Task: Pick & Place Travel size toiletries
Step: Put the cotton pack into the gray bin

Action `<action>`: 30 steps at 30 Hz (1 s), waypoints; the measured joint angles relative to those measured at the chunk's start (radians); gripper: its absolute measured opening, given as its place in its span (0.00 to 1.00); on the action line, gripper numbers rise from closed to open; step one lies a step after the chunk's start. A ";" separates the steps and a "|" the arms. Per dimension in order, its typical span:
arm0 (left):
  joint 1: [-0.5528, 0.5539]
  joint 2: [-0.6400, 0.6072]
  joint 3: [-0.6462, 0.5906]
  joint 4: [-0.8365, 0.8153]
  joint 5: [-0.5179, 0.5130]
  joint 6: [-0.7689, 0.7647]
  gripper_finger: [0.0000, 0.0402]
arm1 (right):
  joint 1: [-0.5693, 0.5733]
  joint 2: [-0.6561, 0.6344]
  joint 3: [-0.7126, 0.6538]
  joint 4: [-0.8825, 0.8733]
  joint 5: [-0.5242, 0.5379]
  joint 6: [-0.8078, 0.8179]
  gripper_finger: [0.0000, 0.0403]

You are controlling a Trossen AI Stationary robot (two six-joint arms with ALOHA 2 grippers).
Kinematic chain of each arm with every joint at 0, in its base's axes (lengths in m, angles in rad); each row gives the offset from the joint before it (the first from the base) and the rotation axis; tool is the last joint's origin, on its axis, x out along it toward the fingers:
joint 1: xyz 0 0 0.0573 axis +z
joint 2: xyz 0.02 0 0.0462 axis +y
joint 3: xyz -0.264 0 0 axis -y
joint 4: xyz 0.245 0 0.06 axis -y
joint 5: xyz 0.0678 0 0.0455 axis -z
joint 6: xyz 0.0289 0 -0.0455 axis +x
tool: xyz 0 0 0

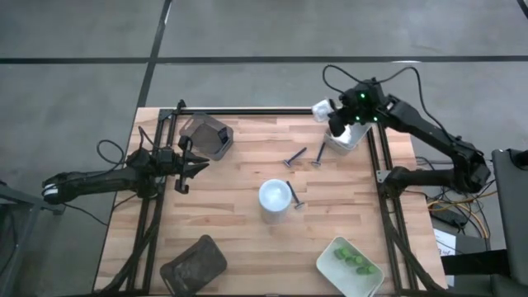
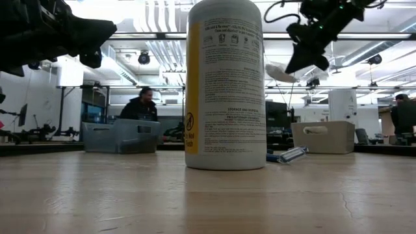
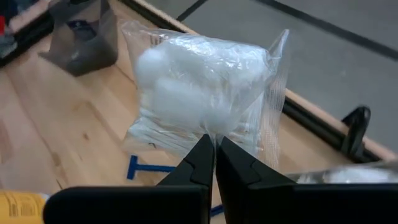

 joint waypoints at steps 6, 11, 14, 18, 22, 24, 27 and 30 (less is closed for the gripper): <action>0.000 0.000 0.000 0.000 0.000 0.000 0.16 | -0.024 -0.065 -0.093 0.019 0.007 0.058 0.02; 0.000 0.000 0.000 0.000 0.000 0.000 0.16 | -0.053 -0.098 -0.133 0.021 0.072 0.083 0.02; 0.000 0.000 0.000 0.000 0.000 0.000 0.16 | -0.082 -0.105 -0.146 0.021 0.097 0.137 0.02; 0.000 0.000 0.000 0.000 0.000 0.000 0.16 | -0.135 -0.104 -0.160 0.019 0.138 0.224 0.02; 0.000 0.000 0.000 0.000 0.000 0.000 0.16 | -0.185 -0.104 -0.176 0.019 0.161 0.269 0.02; 0.000 0.000 0.000 0.000 0.000 0.000 0.16 | -0.207 -0.104 -0.183 0.020 0.161 0.271 0.02; 0.000 0.000 0.000 0.000 0.000 0.000 0.16 | -0.234 -0.103 -0.196 0.019 0.160 0.267 0.02; 0.000 0.000 0.000 0.000 0.000 0.000 0.16 | -0.236 -0.102 -0.197 0.023 0.161 0.265 0.02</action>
